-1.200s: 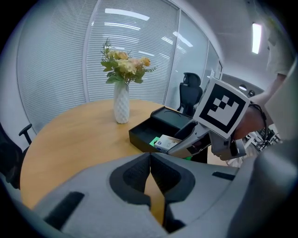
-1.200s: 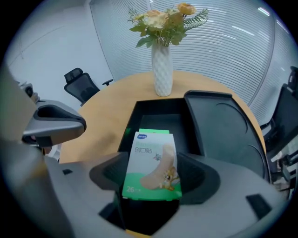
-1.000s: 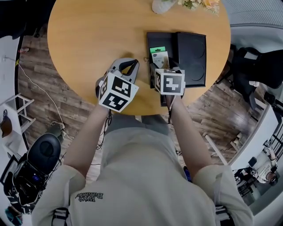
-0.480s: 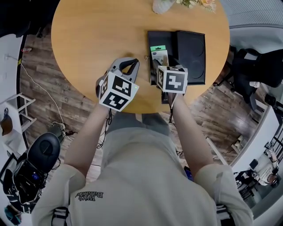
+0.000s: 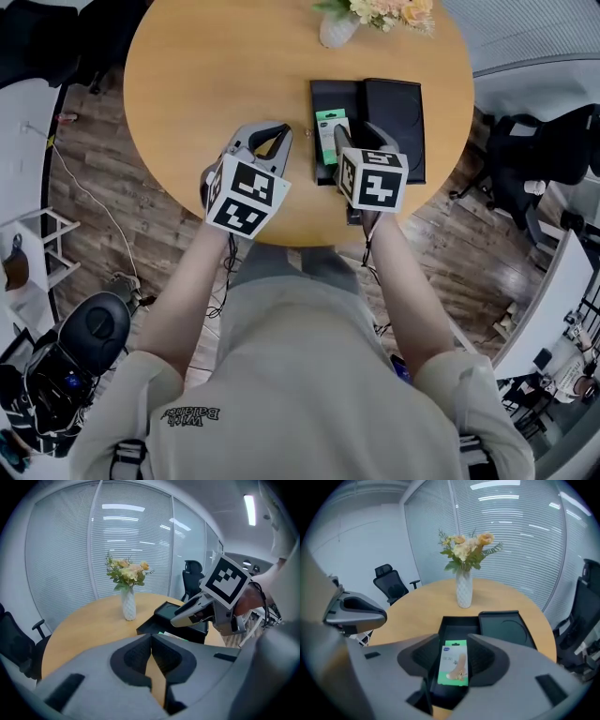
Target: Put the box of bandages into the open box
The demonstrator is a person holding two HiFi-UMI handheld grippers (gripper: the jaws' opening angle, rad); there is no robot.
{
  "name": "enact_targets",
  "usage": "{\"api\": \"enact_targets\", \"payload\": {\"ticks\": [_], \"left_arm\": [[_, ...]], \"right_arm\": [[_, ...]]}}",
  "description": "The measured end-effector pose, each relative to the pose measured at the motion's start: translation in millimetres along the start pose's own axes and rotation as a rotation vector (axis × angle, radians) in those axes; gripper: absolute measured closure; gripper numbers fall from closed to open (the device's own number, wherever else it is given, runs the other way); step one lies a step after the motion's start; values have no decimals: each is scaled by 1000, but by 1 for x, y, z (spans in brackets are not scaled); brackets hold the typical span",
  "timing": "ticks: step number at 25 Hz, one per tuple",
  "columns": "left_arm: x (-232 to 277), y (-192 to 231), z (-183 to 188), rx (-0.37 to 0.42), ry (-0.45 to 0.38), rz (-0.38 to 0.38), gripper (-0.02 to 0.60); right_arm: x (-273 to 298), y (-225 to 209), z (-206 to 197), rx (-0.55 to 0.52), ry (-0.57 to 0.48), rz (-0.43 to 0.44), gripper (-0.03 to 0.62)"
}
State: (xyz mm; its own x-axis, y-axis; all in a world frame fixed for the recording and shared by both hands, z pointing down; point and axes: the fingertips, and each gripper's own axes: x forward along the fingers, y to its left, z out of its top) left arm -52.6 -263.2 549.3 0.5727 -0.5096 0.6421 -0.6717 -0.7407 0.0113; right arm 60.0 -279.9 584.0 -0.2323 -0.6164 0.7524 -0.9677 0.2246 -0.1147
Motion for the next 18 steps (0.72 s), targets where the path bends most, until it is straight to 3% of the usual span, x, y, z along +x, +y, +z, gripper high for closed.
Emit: {"api": "enact_targets", "payload": {"ticks": [8,12,18], "left_arm": [[-36,14,52,31,-131,95,560],[-55,13,84,28,-192,92,560],[-90,13,132,84,-286,139,560]], "right_arm": [[-46,-9,62,-37,-187,-7,443],[-83,-8,98,-44,-312,19,496],[-147,1,142,-85,-476,35,524]]}}
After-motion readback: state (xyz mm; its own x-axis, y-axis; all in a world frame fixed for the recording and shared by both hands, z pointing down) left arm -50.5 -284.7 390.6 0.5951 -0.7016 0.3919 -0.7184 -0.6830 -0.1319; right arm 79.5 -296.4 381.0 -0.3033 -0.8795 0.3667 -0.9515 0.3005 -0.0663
